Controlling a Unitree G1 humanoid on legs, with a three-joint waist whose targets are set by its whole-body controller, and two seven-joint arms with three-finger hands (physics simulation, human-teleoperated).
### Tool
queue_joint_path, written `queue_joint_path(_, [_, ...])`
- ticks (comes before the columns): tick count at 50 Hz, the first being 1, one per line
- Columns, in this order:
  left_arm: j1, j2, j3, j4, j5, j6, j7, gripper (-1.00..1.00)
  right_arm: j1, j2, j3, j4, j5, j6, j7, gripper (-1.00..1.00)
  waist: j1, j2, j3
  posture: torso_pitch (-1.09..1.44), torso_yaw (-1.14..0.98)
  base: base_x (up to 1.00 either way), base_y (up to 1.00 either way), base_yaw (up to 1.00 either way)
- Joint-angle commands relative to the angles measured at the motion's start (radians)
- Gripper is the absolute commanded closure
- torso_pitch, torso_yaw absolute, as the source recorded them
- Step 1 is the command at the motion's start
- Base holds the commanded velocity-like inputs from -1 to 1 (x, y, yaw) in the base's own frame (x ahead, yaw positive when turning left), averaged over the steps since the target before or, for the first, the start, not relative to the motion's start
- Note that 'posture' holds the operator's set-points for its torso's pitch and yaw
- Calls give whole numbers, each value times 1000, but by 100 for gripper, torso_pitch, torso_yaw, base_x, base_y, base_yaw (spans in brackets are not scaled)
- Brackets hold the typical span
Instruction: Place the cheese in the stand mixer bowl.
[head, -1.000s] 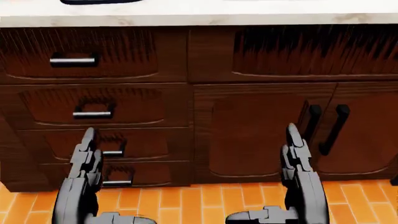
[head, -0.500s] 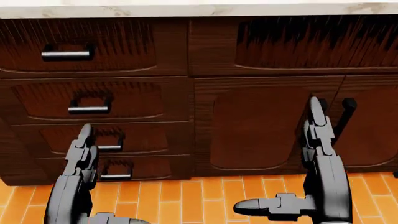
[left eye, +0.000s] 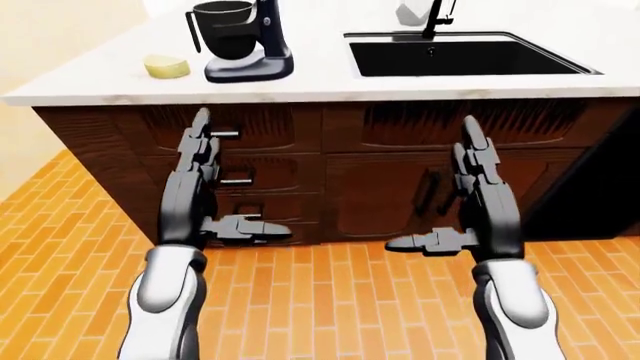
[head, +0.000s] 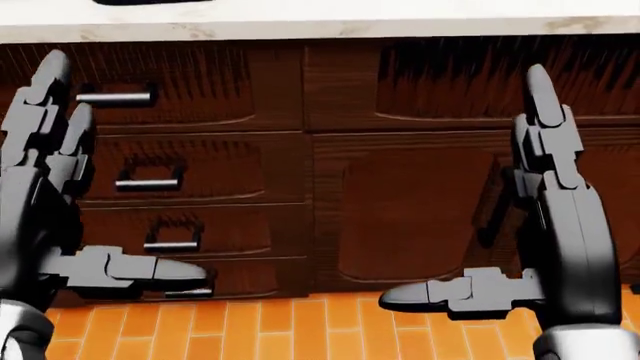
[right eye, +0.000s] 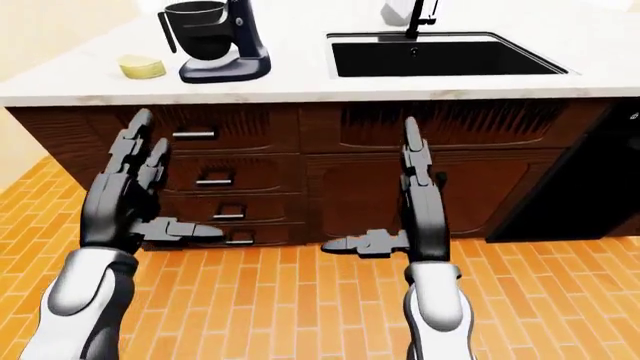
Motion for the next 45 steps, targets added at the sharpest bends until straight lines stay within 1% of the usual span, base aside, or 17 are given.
queue_joint_path(1, [-38, 9, 13, -54, -6, 7, 5, -100, -29, -4, 2, -58, -21, 28, 4, -100, 0, 2, -15, 0, 0, 0, 0, 0])
queue_joint_path(6, [-30, 13, 14, -48, -3, -13, 4, -100, -76, -10, 6, -150, -58, 141, 21, -100, 2, 1, -13, 0, 0, 0, 0, 0])
queue_joint_path(13, [-6, 6, 13, -38, 1, -43, 0, -100, -86, -12, 3, -143, -73, 164, 21, -100, 3, 2, -14, 0, 0, 0, 0, 0])
queue_joint_path(14, [-3, 5, 12, -39, 1, -46, 0, -100, -86, -12, 1, -141, -73, 162, 21, -100, 0, 7, -30, 0, 0, 0, 10, 0])
queue_joint_path(15, [-1, 5, 13, -40, 2, -48, 0, -100, -87, -13, 3, -141, -76, 165, 21, -100, -1, 2, -17, 0, 0, 0, 10, 0])
queue_joint_path(18, [1, 6, 15, -38, 2, -50, -1, -100, -88, -11, 0, -141, -78, 167, 20, -100, -1, 16, -7, 0, 0, 0, 11, 0])
queue_joint_path(21, [-2, 7, 17, -41, 1, -48, -1, -100, -92, -12, 0, -142, -81, 171, 21, -100, 0, 50, 1, 0, 0, 0, 12, 0])
queue_joint_path(25, [-7, 7, 22, -48, -6, -38, 1, -100, -89, -15, -3, -126, -79, 155, 23, -100, -6, 41, 2, 0, 0, 0, 12, 0])
queue_joint_path(27, [-8, 9, 25, -44, -8, -45, 1, -100, -91, -15, -2, -125, -81, 156, 24, -100, -8, 26, -4, 0, 0, 0, 12, 0])
queue_joint_path(30, [-9, 12, 31, -47, -12, -42, 3, -100, -89, -10, -4, -121, -74, 151, 23, -100, -8, -14, 0, 0, 0, 0, 12, 0])
queue_joint_path(32, [-9, 13, 32, -44, -15, -44, 3, -100, -87, -10, -5, -117, -72, 147, 21, -100, -7, -53, -2, 0, 0, 0, 12, 0])
queue_joint_path(33, [-8, 13, 32, -44, -14, -46, 3, -100, -87, -11, -4, -118, -73, 148, 21, -100, -15, -19, 0, 0, 0, 0, 11, 0])
queue_joint_path(34, [-8, 13, 32, -49, -16, -41, 3, -100, -87, -11, -2, -117, -74, 148, 20, -100, -9, -34, 0, 0, 0, 0, 12, 0])
queue_joint_path(36, [-8, 14, 31, -57, -16, -34, 5, -100, -86, -11, 0, -120, -75, 149, 20, -100, -8, -38, -7, 0, 0, 0, 12, 0])
queue_joint_path(41, [-12, 16, 33, -56, -17, -33, 4, -100, -89, -11, 3, -131, -83, 161, 20, -100, -4, 5, 9, 0, 0, 0, 12, 0])
queue_joint_path(43, [-12, 17, 34, -56, -17, -34, 5, -100, -90, -11, 6, -133, -86, 165, 20, -100, -8, 44, 7, 0, 0, 0, 12, 0])
queue_joint_path(45, [-13, 18, 35, -52, -17, -38, 5, -100, -89, -10, 5, -134, -89, 166, 19, -100, -7, 120, -16, 0, 0, 0, 12, 0])
